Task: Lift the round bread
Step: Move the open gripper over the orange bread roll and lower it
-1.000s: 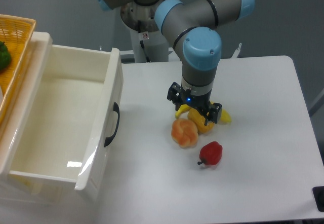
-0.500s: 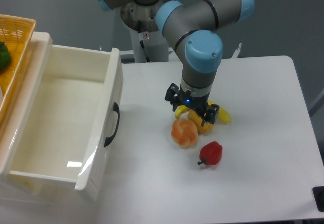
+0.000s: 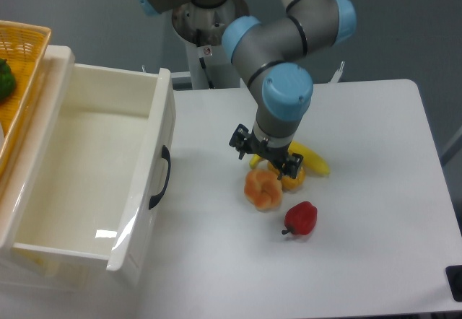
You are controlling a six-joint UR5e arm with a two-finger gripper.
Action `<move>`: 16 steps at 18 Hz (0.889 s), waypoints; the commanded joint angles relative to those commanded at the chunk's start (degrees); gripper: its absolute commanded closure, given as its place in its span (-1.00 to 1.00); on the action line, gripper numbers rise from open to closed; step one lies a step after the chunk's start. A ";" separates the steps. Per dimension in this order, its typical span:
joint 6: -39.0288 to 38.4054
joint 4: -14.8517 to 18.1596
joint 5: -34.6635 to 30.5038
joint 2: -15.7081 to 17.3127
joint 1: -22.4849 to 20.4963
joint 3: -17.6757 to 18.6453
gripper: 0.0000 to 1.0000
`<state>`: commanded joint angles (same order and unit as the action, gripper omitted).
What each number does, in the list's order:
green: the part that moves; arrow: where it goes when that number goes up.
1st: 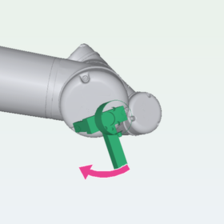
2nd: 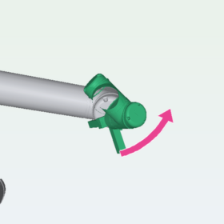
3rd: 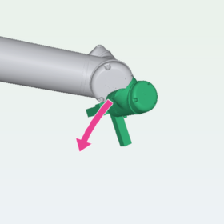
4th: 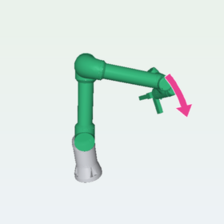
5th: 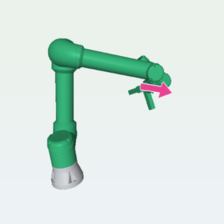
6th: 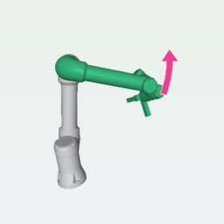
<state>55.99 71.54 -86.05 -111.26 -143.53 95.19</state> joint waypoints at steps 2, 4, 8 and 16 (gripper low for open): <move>0.00 0.00 -0.17 -1.23 0.00 0.00 -1.00; 0.00 -0.17 -0.26 -2.55 0.00 0.00 -1.00; 0.09 -0.35 -0.53 -3.96 -0.09 -0.26 -1.00; 0.09 -1.40 -0.61 -5.45 -0.70 -0.53 -1.00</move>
<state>56.07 70.14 -86.66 -116.72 -144.23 94.66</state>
